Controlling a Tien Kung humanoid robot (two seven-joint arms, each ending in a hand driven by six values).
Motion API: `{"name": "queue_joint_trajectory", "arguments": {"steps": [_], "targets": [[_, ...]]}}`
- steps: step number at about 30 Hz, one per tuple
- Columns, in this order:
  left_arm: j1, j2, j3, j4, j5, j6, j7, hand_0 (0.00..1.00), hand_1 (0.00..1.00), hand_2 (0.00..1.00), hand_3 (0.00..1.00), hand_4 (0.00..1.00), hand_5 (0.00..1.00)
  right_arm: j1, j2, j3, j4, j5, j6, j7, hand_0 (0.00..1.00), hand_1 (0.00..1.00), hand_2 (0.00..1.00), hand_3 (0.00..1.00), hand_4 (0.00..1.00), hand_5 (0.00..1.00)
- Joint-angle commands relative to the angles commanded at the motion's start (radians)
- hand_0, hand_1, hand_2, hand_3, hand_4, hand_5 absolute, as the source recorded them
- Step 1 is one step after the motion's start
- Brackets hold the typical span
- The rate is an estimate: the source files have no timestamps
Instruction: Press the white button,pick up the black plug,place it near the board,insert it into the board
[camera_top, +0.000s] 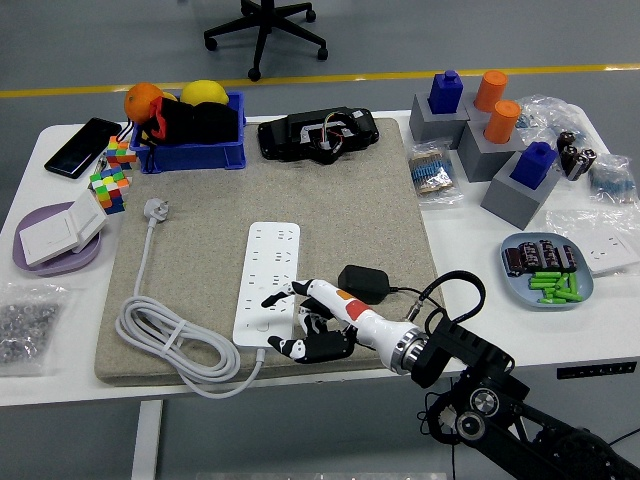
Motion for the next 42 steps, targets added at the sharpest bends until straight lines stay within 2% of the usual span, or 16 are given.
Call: {"name": "queue_joint_trajectory", "arguments": {"steps": [14, 22, 23, 31, 42], "targets": [[-0.001, -0.001, 0.004, 0.0, -0.007, 0.001, 0.001, 0.649, 0.64, 0.633, 0.678, 0.514, 0.126, 0.017, 0.006, -0.067, -0.085, 0.014, -0.011, 0.02, 0.002, 0.04, 0.12, 0.749, 0.782, 0.254], [-0.003, 0.003, 0.006, 0.0, -0.004, 0.0, 0.002, 0.649, 0.64, 0.633, 0.679, 0.514, 0.127, 0.041, 0.028, -0.087, -0.139, -0.001, -0.042, 0.044, 0.002, 0.04, 0.12, 0.749, 0.791, 0.274], [-0.003, 0.003, 0.007, 0.0, -0.002, -0.001, 0.002, 0.649, 0.64, 0.633, 0.679, 0.513, 0.129, 0.045, 0.032, -0.092, -0.147, -0.005, -0.045, 0.046, 0.002, 0.04, 0.121, 0.75, 0.812, 0.301], [-0.003, 0.006, 0.009, 0.0, 0.004, -0.003, 0.004, 0.649, 0.639, 0.632, 0.679, 0.514, 0.129, 0.075, 0.064, -0.115, -0.191, -0.01, -0.055, 0.06, 0.002, 0.04, 0.121, 0.749, 0.814, 0.304], [0.002, 0.01, 0.004, 0.0, 0.013, -0.004, 0.006, 0.649, 0.638, 0.633, 0.68, 0.515, 0.132, 0.083, 0.077, -0.11, -0.244, -0.034, -0.063, 0.068, 0.002, 0.042, 0.121, 0.749, 0.816, 0.307]]}}
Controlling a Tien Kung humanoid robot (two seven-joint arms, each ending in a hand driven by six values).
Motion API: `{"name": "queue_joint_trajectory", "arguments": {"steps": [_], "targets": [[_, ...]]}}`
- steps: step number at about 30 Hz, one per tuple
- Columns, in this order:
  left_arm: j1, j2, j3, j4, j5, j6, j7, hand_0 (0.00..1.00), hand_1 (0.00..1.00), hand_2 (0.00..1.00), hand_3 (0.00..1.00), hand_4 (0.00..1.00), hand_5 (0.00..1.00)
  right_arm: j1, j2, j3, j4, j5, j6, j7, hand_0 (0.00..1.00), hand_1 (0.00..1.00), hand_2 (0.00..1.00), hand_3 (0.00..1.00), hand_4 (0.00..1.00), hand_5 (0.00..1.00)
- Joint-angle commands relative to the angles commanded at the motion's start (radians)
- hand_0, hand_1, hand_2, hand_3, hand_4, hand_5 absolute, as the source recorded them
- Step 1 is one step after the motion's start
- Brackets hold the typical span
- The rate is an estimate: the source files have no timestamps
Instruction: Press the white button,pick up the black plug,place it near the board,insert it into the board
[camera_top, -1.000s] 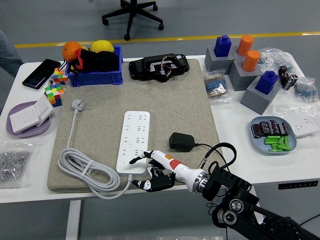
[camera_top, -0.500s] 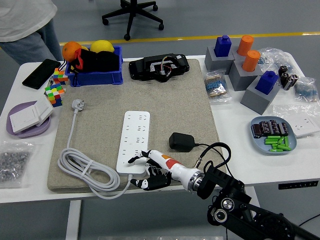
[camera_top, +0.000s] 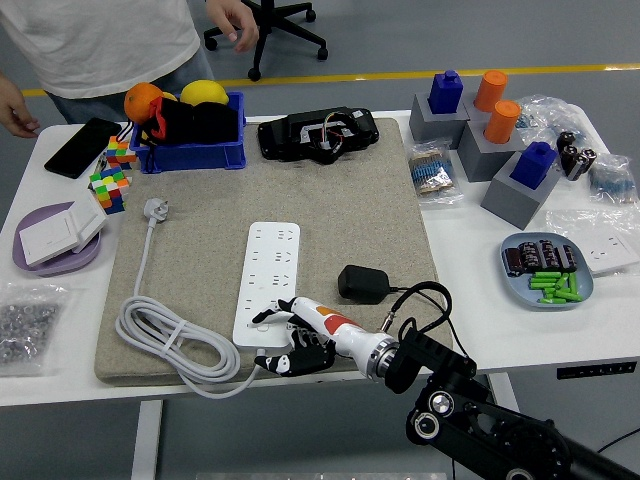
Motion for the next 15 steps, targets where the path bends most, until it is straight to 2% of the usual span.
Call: {"name": "queue_joint_trajectory", "arguments": {"steps": [15], "targets": [[0.003, -0.001, -0.003, 0.0, 0.002, 0.0, -0.002, 0.649, 0.639, 0.632, 0.68, 0.515, 0.131, -0.008, -0.005, -0.003, -0.021, -0.003, 0.005, 0.0, 0.002, 0.041, 0.121, 0.743, 0.816, 0.309]]}}
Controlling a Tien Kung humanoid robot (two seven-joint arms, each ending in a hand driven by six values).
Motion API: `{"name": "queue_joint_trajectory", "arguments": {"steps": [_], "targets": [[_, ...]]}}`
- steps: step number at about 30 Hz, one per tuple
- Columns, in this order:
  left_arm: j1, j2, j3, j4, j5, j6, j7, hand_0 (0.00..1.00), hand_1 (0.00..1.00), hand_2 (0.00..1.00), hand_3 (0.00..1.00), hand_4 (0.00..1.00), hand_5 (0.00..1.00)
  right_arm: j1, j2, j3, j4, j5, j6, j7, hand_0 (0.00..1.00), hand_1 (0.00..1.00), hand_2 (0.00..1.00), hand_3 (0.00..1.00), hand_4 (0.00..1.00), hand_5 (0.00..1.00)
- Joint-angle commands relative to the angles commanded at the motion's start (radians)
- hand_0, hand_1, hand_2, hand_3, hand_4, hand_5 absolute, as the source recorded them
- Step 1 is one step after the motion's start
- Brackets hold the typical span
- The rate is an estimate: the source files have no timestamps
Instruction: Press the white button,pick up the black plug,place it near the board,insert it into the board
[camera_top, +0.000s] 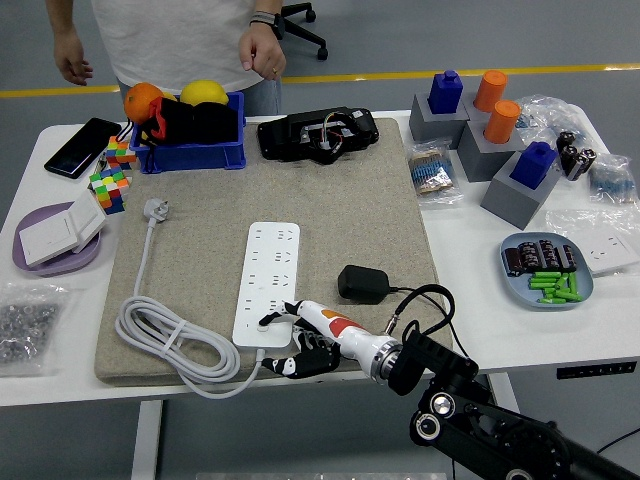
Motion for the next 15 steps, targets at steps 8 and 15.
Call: {"name": "queue_joint_trajectory", "arguments": {"steps": [8, 15], "targets": [[0.002, -0.001, -0.004, 0.0, 0.0, 0.001, -0.001, 0.649, 0.639, 0.633, 0.68, 0.515, 0.13, -0.005, 0.0, 0.003, -0.011, -0.002, 0.002, 0.001, 0.002, 0.034, 0.123, 0.735, 0.814, 0.306], [0.001, -0.001, -0.007, 0.0, 0.003, 0.001, -0.002, 0.648, 0.639, 0.632, 0.68, 0.515, 0.129, -0.002, -0.001, 0.011, -0.006, 0.001, 0.003, 0.004, 0.002, 0.037, 0.122, 0.73, 0.811, 0.304]]}}
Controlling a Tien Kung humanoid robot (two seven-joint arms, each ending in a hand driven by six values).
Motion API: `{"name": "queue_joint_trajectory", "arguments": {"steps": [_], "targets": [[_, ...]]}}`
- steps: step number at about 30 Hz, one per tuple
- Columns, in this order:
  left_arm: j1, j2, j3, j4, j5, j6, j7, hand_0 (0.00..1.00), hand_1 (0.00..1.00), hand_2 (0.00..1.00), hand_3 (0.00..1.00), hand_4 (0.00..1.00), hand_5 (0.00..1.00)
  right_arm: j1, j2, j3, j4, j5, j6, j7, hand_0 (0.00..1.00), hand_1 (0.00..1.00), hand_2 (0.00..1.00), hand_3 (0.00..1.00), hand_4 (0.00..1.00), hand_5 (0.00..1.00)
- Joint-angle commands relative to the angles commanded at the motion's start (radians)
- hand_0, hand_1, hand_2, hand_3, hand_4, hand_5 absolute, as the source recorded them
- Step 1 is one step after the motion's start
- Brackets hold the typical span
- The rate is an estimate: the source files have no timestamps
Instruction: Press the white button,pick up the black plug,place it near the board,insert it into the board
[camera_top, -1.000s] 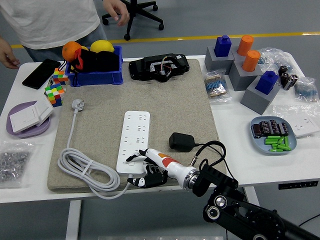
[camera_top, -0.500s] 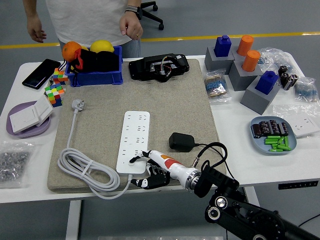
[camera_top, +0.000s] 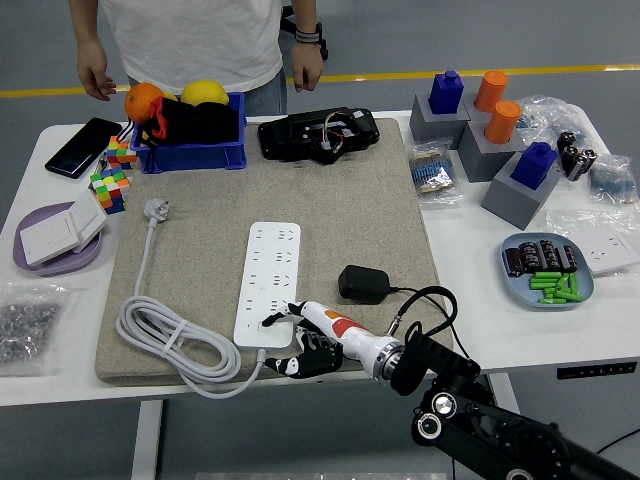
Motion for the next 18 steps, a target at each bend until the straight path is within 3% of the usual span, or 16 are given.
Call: {"name": "queue_joint_trajectory", "arguments": {"steps": [18], "targets": [[-0.001, -0.001, 0.001, 0.0, -0.005, 0.001, 0.0, 0.648, 0.639, 0.633, 0.679, 0.514, 0.126, 0.001, -0.001, -0.016, -0.003, 0.008, 0.003, 0.006, 0.002, 0.038, 0.122, 0.719, 0.809, 0.303]]}}
